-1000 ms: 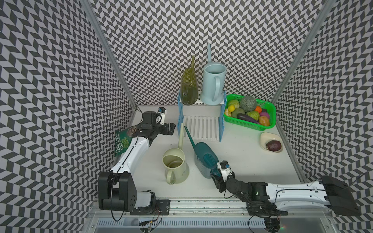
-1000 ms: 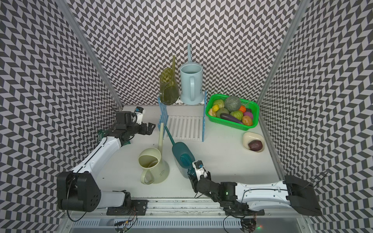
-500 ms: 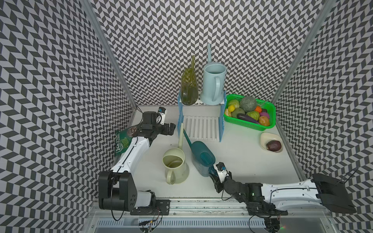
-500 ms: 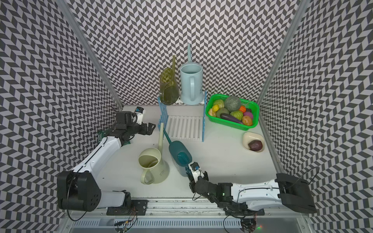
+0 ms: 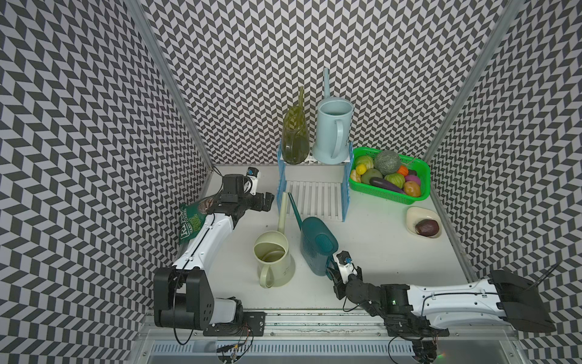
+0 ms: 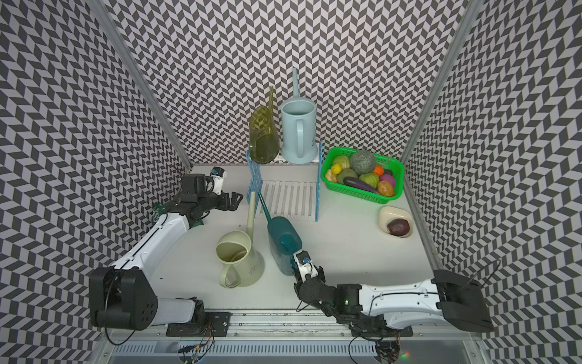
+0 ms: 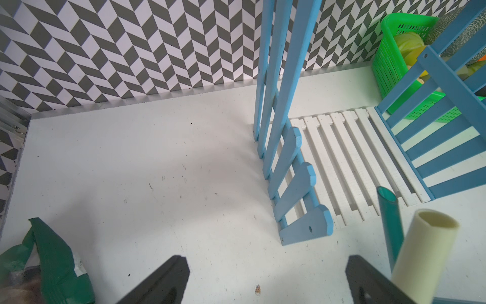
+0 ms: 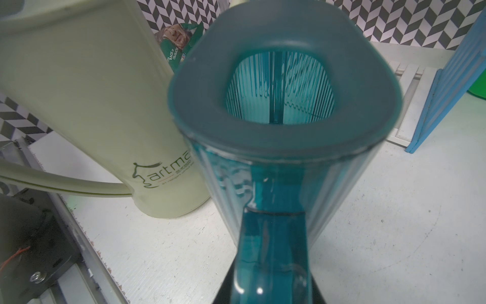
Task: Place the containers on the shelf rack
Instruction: 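Pick up a container from the center of the board, then place the container on the shelf.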
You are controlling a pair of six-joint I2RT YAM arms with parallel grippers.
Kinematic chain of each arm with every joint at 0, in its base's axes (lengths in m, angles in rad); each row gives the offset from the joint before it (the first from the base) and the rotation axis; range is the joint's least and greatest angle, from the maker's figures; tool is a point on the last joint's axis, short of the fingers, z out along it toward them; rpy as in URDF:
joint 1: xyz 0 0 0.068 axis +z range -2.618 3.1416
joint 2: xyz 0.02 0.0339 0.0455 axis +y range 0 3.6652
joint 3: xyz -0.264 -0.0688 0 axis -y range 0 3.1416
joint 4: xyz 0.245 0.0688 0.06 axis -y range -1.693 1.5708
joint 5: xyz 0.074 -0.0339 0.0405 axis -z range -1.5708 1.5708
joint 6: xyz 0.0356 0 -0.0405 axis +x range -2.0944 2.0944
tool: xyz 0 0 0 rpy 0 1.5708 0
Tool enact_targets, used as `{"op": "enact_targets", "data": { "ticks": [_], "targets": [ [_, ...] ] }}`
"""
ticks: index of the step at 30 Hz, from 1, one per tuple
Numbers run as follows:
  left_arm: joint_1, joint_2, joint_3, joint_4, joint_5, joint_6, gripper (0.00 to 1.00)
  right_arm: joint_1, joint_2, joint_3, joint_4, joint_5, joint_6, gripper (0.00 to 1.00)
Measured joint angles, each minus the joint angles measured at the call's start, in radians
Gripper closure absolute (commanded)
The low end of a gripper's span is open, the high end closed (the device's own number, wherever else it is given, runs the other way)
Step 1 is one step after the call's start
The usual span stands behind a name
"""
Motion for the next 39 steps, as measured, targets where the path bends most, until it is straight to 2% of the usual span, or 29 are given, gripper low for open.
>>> {"op": "enact_targets", "data": {
  "ticks": [10, 18, 26, 39],
  "targets": [
    [0.002, 0.0, 0.0, 0.0, 0.0, 0.002, 0.0, 0.014, 0.055, 0.164, -0.19, 0.098, 0.145, 0.91],
    [0.006, 0.0, 0.0, 0.0, 0.001, 0.002, 0.0, 0.014, 0.17, 0.311, -0.302, 0.199, 0.267, 0.91],
    [0.006, 0.0, 0.0, 0.0, 0.008, 0.005, 0.0, -0.041, 0.323, 0.449, -0.335, 0.235, 0.283, 0.91],
    [0.013, -0.002, 0.0, 0.0, 0.026, 0.007, 0.0, -0.193, 0.46, 0.57, -0.315, 0.206, 0.2, 0.91]
  ]
}}
